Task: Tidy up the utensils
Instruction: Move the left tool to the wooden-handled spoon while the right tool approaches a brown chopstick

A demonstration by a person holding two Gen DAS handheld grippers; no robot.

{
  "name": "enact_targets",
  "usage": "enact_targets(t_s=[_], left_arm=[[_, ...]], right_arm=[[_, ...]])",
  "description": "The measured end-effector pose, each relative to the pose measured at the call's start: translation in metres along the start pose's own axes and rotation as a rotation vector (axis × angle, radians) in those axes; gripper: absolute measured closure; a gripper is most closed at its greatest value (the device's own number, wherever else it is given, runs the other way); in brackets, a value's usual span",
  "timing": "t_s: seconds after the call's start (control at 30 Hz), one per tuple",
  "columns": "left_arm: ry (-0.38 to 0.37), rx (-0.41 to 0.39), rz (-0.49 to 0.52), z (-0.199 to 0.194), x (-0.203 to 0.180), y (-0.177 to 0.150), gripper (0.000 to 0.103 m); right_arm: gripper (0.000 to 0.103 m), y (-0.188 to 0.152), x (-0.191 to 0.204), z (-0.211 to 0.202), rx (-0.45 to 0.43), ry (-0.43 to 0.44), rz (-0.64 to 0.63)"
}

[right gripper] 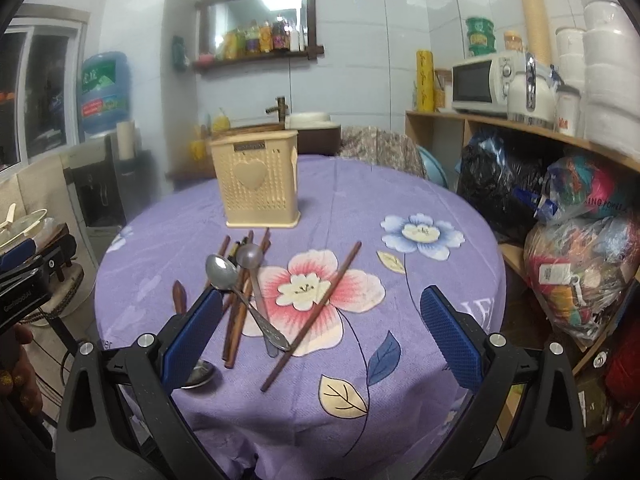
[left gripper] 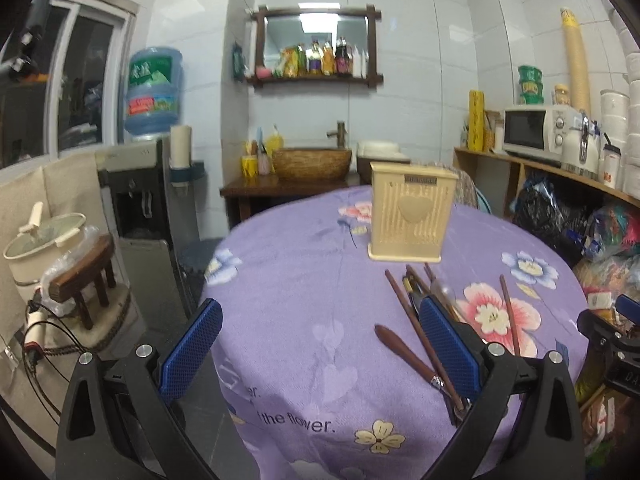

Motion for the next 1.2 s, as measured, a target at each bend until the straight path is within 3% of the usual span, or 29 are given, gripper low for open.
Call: enact_targets(t_s=[0.23, 0.4, 0.63, 0.8, 1.03, 1.2], left_arm=[[-0.094, 0.243, -0.068, 0.043, 0.016, -0.004, 0.005], [-0.174, 0.322, -0.101, 0.059, 0.015, -0.003, 0.011], [-0.241, 0.48, -0.08, 0.096, -0.01, -0.006, 0.045], [-0.281, 0.597, -0.127, 0.12, -0.02, -0.012, 0.065], [-0.263, 0.638, -0.121, 0.13, -0.028, -0.009, 0.075], [-0.246, 0.64, -0.062, 0.137, -0.036, -0.006, 0.078]], right_arm=[[0.005, 0.005, -0.028, 0.043, 0.128, -0.041, -0.006], [0.005, 0.008, -0.04, 0.066, 0.182, 0.025, 0.006], [0.005, 0.012, -0.036, 0.087, 0.231, 0.023, -0.01], [0.005, 0.014, -0.028, 0.091, 0.234, 0.03, -0.034], [0.005, 0.014, -0.024, 0.094, 0.234, 0.026, -0.054], [0.005, 0.015, -0.022, 0.1, 0.245, 0.042, -0.051]])
Point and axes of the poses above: each gripper's, at about its wrist camera, not at the fingertips, and z roughly the way its jaws point, x to its left, y to its top, the point moved 1 cm from there along z, roughly the way its jaws point, and after that the axes turned 1 degree about -y, right-handed, at the moved point
